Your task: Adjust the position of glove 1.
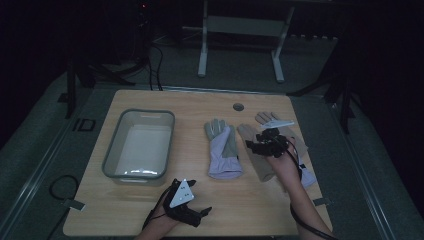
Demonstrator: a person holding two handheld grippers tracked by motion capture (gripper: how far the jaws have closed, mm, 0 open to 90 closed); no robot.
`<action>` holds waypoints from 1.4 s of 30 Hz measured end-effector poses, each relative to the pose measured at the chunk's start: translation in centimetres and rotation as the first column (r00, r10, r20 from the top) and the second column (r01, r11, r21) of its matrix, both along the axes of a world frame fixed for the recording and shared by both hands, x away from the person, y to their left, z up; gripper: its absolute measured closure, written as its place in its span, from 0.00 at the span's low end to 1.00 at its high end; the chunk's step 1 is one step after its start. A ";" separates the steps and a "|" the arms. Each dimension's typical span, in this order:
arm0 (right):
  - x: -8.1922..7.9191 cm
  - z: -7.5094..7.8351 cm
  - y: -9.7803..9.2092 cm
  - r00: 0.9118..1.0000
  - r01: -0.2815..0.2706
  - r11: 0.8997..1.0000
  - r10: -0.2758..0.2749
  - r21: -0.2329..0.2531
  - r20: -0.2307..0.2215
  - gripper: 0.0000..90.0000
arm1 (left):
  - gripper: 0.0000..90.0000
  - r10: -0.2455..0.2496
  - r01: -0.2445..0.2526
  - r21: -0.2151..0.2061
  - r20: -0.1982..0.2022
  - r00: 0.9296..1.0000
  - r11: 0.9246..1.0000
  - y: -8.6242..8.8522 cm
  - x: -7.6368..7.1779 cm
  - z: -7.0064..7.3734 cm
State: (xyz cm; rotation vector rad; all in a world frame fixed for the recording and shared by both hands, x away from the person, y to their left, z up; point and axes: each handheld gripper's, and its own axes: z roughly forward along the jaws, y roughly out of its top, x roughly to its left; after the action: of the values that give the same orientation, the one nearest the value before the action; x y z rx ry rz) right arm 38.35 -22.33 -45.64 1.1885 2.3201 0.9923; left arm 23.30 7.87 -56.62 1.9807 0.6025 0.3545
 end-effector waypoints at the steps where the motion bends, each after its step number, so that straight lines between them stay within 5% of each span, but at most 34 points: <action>1: -0.1 0.1 -0.4 1.000 0.002 1.000 -0.002 -0.003 0.004 0.54 | 0.01 0.000 0.000 0.000 -0.001 1.000 1.000 0.0 0.0 0.0; 13: -2.3 0.7 -6.0 0.997 0.043 0.999 -0.044 0.013 0.060 0.58 | 0.01 0.001 -0.001 0.001 -0.003 1.000 1.000 0.0 0.0 0.0; 20: -3.3 0.0 -9.5 0.996 0.053 0.998 -0.051 -0.027 0.072 0.59 | 0.01 0.001 -0.001 0.003 -0.004 1.000 1.000 0.0 0.0 0.0; 29: -4.0 -1.6 -13.2 0.999 0.030 0.998 -0.029 -0.051 0.016 0.58 | 0.01 0.002 -0.002 0.006 -0.009 1.000 1.000 -0.1 0.1 0.0; 42: -0.6 -4.9 -14.1 0.996 0.035 0.998 -0.039 -0.045 -0.075 0.62 | 0.01 0.003 -0.002 0.006 -0.011 1.000 1.000 -0.1 0.1 0.0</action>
State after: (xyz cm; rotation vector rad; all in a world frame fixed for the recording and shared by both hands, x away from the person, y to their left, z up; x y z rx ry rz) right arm 37.76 -36.46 -50.57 1.2677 2.3566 0.8933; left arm 23.39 7.79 -56.63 1.9886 0.6114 0.3476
